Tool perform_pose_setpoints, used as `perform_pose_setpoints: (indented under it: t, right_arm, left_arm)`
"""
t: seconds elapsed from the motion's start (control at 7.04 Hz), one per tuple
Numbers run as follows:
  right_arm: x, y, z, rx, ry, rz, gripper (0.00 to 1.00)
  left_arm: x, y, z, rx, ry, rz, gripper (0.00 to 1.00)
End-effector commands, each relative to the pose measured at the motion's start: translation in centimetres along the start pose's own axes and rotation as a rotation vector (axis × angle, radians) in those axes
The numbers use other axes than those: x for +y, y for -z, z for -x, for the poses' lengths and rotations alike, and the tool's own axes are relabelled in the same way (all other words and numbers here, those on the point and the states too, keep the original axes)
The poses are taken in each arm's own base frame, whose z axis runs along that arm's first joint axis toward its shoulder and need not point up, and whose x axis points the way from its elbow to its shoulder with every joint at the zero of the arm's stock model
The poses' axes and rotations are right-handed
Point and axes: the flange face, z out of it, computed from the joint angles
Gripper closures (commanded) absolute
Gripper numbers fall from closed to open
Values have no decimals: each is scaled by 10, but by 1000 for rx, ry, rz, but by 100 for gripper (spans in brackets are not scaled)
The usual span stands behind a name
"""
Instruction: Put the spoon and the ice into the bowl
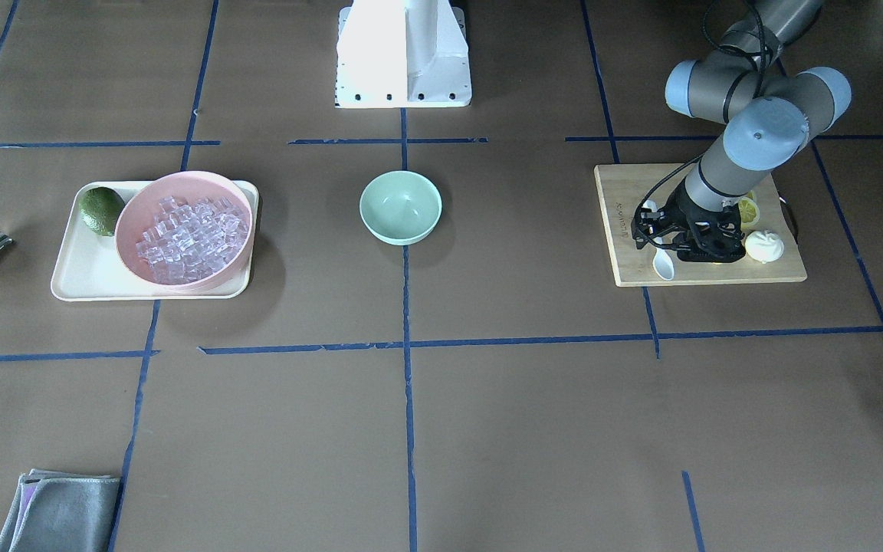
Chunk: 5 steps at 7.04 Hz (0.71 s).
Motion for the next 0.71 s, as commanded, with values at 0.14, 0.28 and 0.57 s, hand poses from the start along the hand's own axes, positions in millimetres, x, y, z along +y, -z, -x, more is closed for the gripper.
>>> perform_pose_setpoints:
  t: [0.14, 0.28, 0.57]
  right_arm:
    - [-1, 0, 1, 1, 2, -2, 0]
    - [-2, 1, 1, 1, 3, -3, 0]
    - [-2, 1, 1, 1, 3, -3, 0]
  left_arm:
    - [2, 4, 0, 5, -5, -3, 68]
    - [2, 5, 1, 5, -3, -4, 73]
    - [3, 6, 3, 5, -2, -5, 92]
